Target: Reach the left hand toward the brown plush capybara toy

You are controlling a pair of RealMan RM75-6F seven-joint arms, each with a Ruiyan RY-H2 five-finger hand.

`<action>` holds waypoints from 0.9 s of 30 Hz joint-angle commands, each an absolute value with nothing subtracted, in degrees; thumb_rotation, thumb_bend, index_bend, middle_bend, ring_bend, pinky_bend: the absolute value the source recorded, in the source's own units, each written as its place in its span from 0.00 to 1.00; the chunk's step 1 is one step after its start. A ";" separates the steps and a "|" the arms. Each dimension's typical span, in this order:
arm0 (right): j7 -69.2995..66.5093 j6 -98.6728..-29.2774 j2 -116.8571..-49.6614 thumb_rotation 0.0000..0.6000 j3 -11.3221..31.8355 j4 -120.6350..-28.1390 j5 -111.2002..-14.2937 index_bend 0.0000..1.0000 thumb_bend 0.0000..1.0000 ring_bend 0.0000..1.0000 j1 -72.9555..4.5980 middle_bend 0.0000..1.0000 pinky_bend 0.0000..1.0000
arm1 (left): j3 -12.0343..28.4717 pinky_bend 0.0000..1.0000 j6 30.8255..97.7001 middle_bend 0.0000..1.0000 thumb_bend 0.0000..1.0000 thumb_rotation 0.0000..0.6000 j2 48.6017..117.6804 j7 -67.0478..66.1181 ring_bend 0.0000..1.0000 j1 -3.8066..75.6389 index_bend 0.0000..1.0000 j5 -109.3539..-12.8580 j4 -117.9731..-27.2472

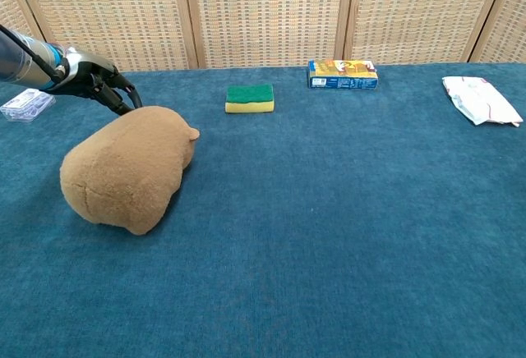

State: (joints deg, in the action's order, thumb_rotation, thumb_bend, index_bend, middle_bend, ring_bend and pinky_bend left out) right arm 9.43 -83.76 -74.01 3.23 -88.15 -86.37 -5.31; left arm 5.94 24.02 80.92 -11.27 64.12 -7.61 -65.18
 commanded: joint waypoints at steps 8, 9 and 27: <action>9.20 -84.11 -74.01 1.00 3.13 -88.37 -86.73 0.02 0.09 0.00 -5.33 0.00 0.00 | 4.52 0.00 23.37 0.00 0.44 1.00 81.34 -8.56 0.00 64.64 0.50 -8.60 -64.22; 9.20 -84.20 -73.99 1.00 3.12 -88.42 -86.80 0.02 0.09 0.00 -5.32 0.00 0.00 | 4.50 0.00 23.25 0.00 0.44 1.00 81.47 -8.20 0.00 64.64 0.50 -8.68 -64.04; 8.61 -84.58 -73.94 1.00 2.85 -88.63 -87.44 0.02 0.09 0.00 -5.29 0.00 0.00 | 3.97 0.00 22.84 0.00 0.48 1.00 80.53 -4.62 0.00 64.64 0.57 -11.72 -66.08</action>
